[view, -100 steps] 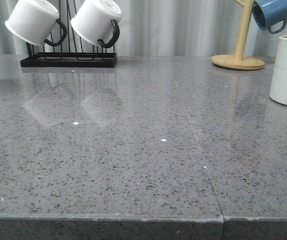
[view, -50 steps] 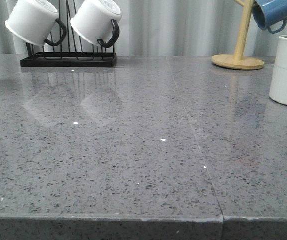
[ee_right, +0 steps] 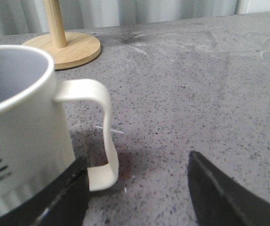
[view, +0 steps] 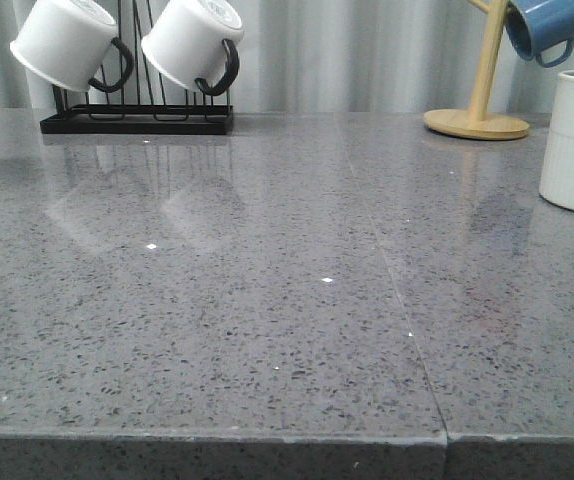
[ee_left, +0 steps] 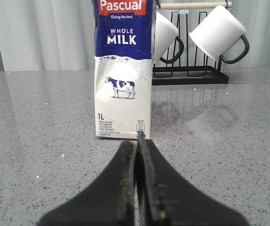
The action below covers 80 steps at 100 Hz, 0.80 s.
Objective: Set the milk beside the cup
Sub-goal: 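Open the right gripper and grasp the white HOME mug by its handle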
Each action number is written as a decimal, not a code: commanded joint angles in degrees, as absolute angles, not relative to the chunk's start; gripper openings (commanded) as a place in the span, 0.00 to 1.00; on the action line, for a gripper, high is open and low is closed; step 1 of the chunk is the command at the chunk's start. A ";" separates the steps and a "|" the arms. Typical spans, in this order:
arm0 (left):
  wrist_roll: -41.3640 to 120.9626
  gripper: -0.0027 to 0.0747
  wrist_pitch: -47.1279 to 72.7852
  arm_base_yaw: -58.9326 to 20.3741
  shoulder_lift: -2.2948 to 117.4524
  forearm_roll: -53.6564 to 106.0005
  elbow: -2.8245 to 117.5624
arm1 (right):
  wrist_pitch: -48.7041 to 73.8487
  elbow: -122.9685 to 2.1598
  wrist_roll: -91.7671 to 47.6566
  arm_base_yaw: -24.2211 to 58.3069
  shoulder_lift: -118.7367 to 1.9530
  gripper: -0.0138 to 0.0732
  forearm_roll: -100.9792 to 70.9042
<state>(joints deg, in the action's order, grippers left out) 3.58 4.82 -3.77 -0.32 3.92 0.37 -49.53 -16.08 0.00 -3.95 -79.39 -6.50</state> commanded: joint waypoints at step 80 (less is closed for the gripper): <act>3.43 0.01 0.00 -4.26 -1.55 4.10 -2.88 | -58.93 -22.48 3.01 -3.89 -79.93 0.08 3.07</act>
